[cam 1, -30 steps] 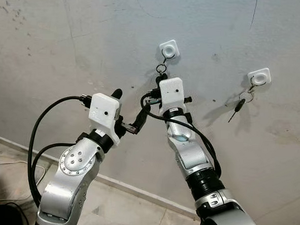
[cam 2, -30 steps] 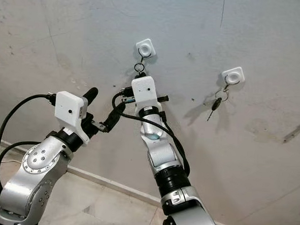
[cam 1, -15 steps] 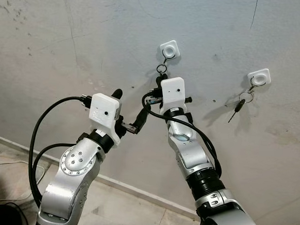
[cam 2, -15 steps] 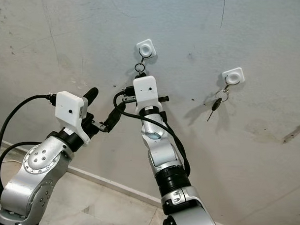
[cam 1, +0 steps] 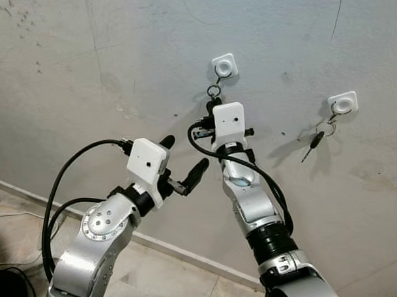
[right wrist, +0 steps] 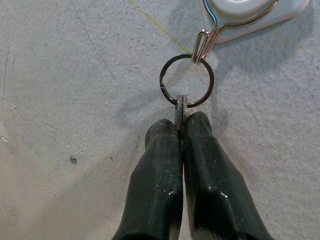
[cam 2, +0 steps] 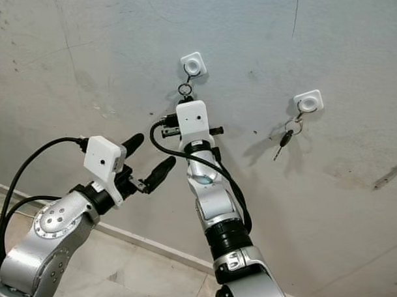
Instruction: Hang keys on a hook
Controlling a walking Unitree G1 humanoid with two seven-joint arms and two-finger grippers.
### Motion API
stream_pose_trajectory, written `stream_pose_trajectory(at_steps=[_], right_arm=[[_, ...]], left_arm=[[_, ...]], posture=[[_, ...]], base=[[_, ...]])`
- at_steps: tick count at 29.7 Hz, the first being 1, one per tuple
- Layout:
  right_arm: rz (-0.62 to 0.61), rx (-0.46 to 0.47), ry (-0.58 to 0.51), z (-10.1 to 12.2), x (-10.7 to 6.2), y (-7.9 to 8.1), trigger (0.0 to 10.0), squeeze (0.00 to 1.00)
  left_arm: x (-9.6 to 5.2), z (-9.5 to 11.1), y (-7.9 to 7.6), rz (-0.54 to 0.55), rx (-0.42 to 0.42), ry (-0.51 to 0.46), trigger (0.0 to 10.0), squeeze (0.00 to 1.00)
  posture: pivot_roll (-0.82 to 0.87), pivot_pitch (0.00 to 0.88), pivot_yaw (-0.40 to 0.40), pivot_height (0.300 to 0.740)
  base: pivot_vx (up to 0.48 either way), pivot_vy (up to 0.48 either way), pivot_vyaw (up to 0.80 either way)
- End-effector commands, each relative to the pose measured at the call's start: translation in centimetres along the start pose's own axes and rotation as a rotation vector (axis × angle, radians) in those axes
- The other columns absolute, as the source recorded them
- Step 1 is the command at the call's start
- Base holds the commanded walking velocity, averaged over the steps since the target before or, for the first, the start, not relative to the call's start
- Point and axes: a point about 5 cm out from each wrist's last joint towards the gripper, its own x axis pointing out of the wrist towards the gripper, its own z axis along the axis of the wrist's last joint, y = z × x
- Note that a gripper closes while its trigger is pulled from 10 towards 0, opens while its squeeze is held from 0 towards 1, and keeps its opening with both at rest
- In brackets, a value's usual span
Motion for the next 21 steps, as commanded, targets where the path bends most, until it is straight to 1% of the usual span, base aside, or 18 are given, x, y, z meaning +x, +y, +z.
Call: stream_pose_trajectory(at_steps=[1,4,6,7,9,10,11,12,14,15,19,20,21], right_arm=[[0.024,0.000,0.170,-3.5,-1.3,0.2,10.0,1.00],[0.020,-0.007,0.171,-3.5,-1.3,0.1,10.0,1.00],[0.020,-0.007,0.171,-3.5,-1.3,0.1,10.0,1.00],[0.024,-0.012,0.176,-3.6,-1.3,0.2,10.0,0.00],[0.031,-0.009,0.179,-3.7,-1.3,0.3,10.0,0.00],[0.040,-0.065,0.166,-3.5,-1.2,0.4,10.0,0.00],[0.040,-0.065,0.166,-3.5,-1.2,0.4,10.0,0.00],[0.039,-0.095,0.148,-3.3,-1.2,0.3,10.0,0.00],[0.039,-0.108,0.135,-3.2,-1.2,0.3,10.0,0.00],[0.045,-0.132,0.122,-3.0,-1.2,0.2,10.0,0.00],[0.046,-0.149,0.119,-3.1,-1.3,0.0,10.0,0.00],[0.050,-0.144,0.120,-3.2,-1.3,0.0,9.7,0.00],[0.051,-0.140,0.119,-3.2,-1.3,0.0,2.7,0.00]], left_arm=[[-0.6,-0.5,0.7,0.045,-0.006,0.021,10.0,0.00],[-1.1,-0.6,1.2,0.075,0.000,0.028,10.0,0.00],[-1.1,-0.6,1.2,0.075,0.000,0.028,10.0,0.00],[-2.0,-1.0,1.9,0.105,0.015,0.049,10.0,0.00],[-2.6,-1.3,2.2,0.121,0.021,0.065,10.0,0.00],[-2.8,-1.5,2.3,0.128,0.024,0.070,10.0,0.00],[-2.8,-1.5,2.3,0.128,0.024,0.070,10.0,0.00],[-2.9,-1.5,2.4,0.135,0.029,0.070,10.0,0.00],[-3.0,-1.5,2.5,0.149,0.030,0.068,10.0,0.00],[-3.2,-1.4,2.6,0.164,0.034,0.064,10.0,0.00],[-3.8,-1.4,2.8,0.183,0.041,0.062,10.0,0.00],[-4.0,-1.3,2.8,0.186,0.042,0.063,10.0,0.00],[-4.3,-1.4,2.8,0.189,0.043,0.067,10.0,0.00]], posture=[[0.28,0.069,-0.128,0.740],[0.28,0.069,-0.128,0.740],[0.28,0.069,-0.128,0.740],[0.29,0.068,-0.130,0.740],[0.29,0.068,-0.130,0.740],[0.29,0.066,-0.133,0.740],[0.29,0.066,-0.133,0.740],[0.29,0.066,-0.133,0.740],[0.29,0.061,-0.136,0.740],[0.29,0.061,-0.136,0.740],[0.30,0.061,-0.141,0.740],[0.30,0.060,-0.142,0.740],[0.30,0.060,-0.143,0.740]], base=[[0.000,0.000,0.00],[0.000,0.000,0.00],[0.000,0.000,0.00],[0.000,0.000,0.00],[0.000,0.000,0.00],[0.000,0.000,0.00],[0.000,0.000,0.00],[0.000,0.000,0.00],[0.000,0.000,0.00],[0.000,0.000,0.00],[0.000,0.000,0.00],[0.000,0.000,0.00],[0.000,0.000,0.00]])
